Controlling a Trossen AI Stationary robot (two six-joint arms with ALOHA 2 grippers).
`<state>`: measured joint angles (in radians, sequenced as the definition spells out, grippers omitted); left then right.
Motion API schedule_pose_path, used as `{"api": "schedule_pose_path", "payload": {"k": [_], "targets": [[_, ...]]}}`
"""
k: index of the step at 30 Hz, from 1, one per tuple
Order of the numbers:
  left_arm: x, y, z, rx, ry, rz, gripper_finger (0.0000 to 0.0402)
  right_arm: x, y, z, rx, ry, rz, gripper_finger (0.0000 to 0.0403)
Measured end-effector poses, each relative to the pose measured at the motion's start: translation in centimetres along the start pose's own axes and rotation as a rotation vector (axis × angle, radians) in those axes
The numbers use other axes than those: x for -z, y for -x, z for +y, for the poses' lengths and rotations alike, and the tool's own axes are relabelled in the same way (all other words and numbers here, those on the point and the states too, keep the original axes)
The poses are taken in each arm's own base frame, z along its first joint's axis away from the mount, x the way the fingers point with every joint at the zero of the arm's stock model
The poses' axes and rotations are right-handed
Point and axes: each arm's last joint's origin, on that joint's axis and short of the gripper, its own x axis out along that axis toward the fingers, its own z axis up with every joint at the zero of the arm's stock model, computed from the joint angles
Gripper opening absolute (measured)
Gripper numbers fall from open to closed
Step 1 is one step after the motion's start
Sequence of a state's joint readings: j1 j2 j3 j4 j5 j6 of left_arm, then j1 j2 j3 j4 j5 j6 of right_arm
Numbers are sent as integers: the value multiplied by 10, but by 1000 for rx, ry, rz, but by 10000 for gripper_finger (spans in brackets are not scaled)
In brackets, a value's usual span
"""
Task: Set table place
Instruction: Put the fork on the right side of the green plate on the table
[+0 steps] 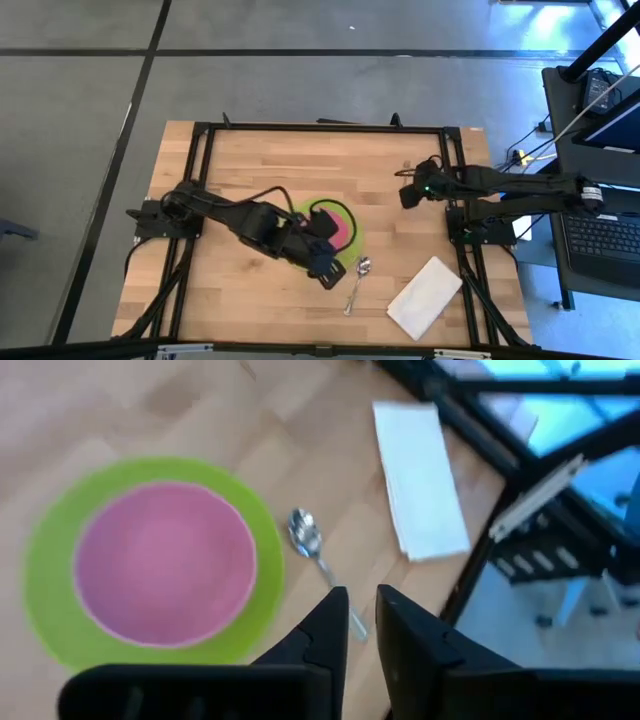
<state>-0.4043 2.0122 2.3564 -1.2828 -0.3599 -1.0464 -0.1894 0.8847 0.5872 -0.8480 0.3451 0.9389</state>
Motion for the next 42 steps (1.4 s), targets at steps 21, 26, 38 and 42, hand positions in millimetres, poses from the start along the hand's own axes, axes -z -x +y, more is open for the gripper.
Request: {"api": "schedule_pose_path", "payload": {"k": [21,26,38,42], "targets": [[-31,99,69,-269,-103,-290,13,16,-75,-17,40,-459,-194,268],[-36,115,80,-266,-143,-308,9,12,-82,-10,47,-479,-194,268],[-38,121,84,-279,-172,-328,19,18,-104,-8,158,-439,-159,264],[-38,121,84,-280,-171,-329,13,19,-106,-8,171,-434,-155,233]]}}
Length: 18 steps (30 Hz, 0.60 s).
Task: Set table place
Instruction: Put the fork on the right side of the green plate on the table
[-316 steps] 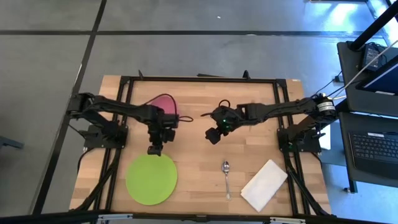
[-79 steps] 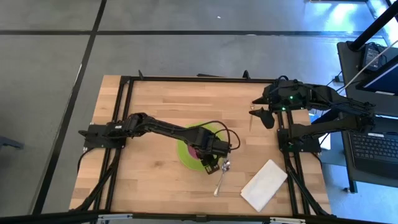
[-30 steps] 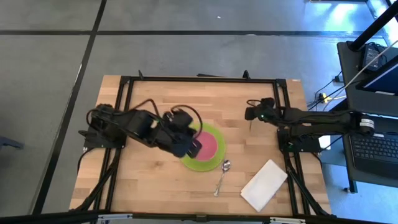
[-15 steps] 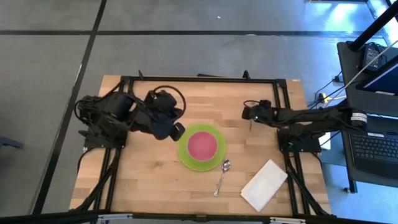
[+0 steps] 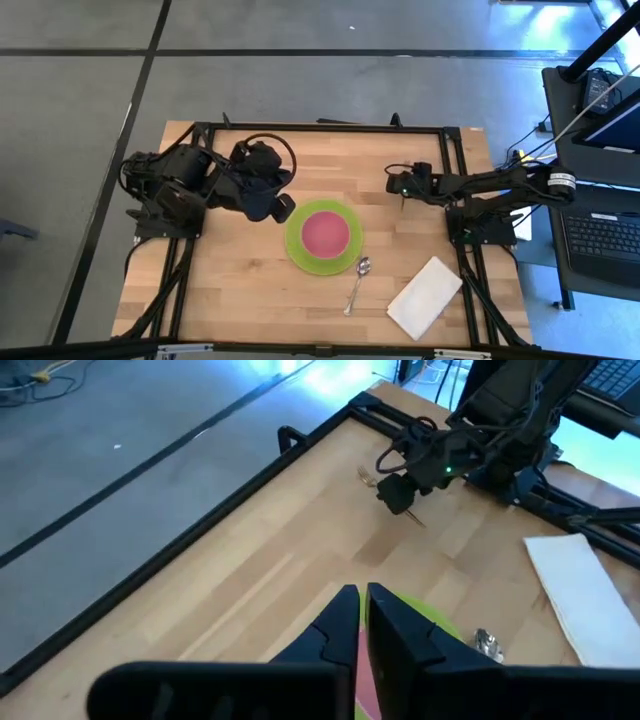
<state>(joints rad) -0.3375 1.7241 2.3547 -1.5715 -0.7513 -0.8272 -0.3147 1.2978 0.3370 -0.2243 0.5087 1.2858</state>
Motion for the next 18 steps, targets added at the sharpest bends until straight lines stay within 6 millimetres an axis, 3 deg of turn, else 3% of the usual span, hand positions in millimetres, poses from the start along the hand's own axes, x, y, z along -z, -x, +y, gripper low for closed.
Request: {"api": "schedule_pose_path", "payload": {"k": [9,18], "targets": [[0,0,0,-12,0,-13,2,1,0,-1,2,-15,14,147],[0,0,0,-17,0,-18,15,6,-2,3,-17,-1,13,124]]}}
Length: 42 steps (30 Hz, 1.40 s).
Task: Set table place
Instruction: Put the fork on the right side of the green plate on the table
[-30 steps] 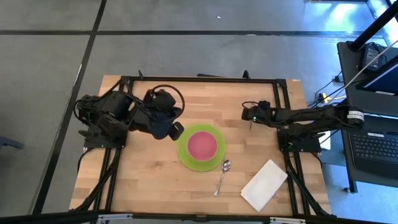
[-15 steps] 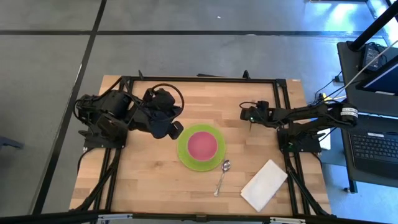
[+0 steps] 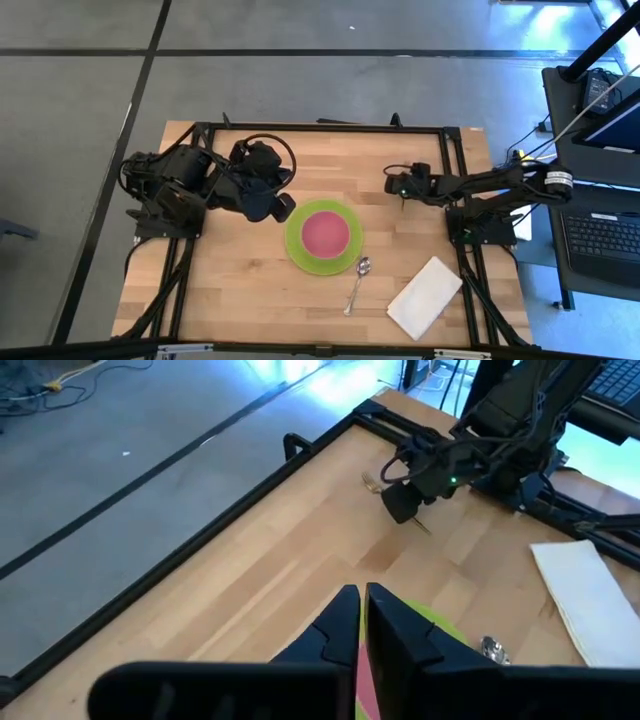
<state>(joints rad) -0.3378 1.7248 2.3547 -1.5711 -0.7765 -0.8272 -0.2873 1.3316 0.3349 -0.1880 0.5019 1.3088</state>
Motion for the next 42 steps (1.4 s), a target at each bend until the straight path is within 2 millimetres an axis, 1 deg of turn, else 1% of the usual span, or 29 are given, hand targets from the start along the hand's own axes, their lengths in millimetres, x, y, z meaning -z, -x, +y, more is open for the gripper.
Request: {"api": "schedule_pose_path", "payload": {"k": [9,12,21,25,27,30,32,34,36,39,42], "targets": [[0,0,0,0,0,0,1,7,-1,0,17,-1,-26,118],[0,0,0,1,-1,0,5,7,-1,-1,26,4,-26,100],[0,0,0,1,-1,0,19,7,-1,-3,44,14,-31,24],[0,0,0,-6,-24,-7,14,9,0,-2,29,19,-39,17],[0,0,0,-18,-25,-20,9,10,3,2,-3,23,-36,17],[-1,0,0,-22,-27,-23,2,11,13,15,-57,76,20,17],[-1,0,0,-22,-27,-23,2,11,23,29,-137,115,75,17],[-1,0,0,-22,-27,-23,5,8,36,46,-222,155,85,17],[0,0,0,-22,-27,-23,10,9,49,60,-272,189,85,17],[0,0,0,-21,-27,-23,15,9,73,79,-316,220,86,17],[1,1,-1,-16,-32,-22,19,12,95,88,-289,237,80,17]]}}
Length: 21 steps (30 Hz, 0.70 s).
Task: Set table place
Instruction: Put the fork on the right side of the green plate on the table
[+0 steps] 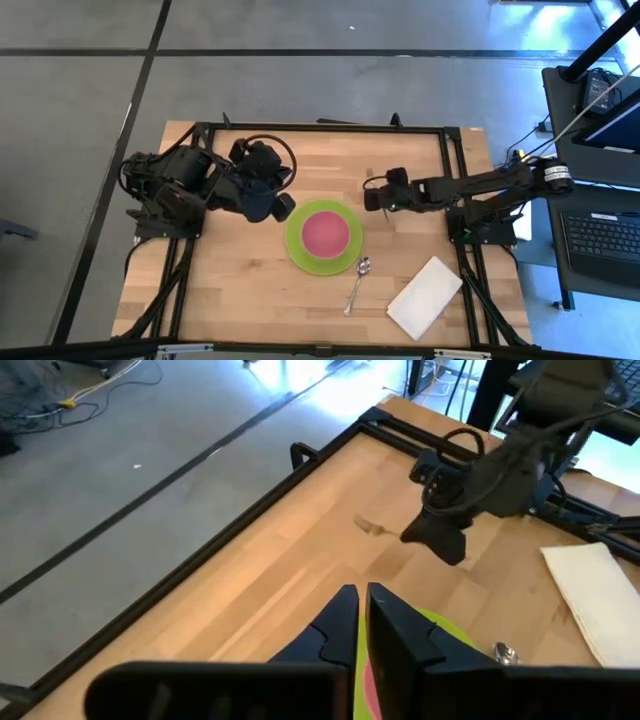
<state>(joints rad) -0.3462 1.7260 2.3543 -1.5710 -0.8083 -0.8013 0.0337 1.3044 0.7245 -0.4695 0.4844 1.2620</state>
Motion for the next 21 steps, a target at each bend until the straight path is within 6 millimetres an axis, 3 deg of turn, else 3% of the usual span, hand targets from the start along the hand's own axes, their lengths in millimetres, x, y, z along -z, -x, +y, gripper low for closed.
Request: {"api": "schedule_pose_path", "payload": {"k": [5,9,21], "targets": [[2,3,-2,13,-8,0,17,16,27,20,-26,-50,-2,17],[3,5,-4,21,-37,1,7,42,32,28,-16,-113,-10,17],[4,6,-5,31,-63,6,19,128,-7,22,149,-191,25,17]]}}
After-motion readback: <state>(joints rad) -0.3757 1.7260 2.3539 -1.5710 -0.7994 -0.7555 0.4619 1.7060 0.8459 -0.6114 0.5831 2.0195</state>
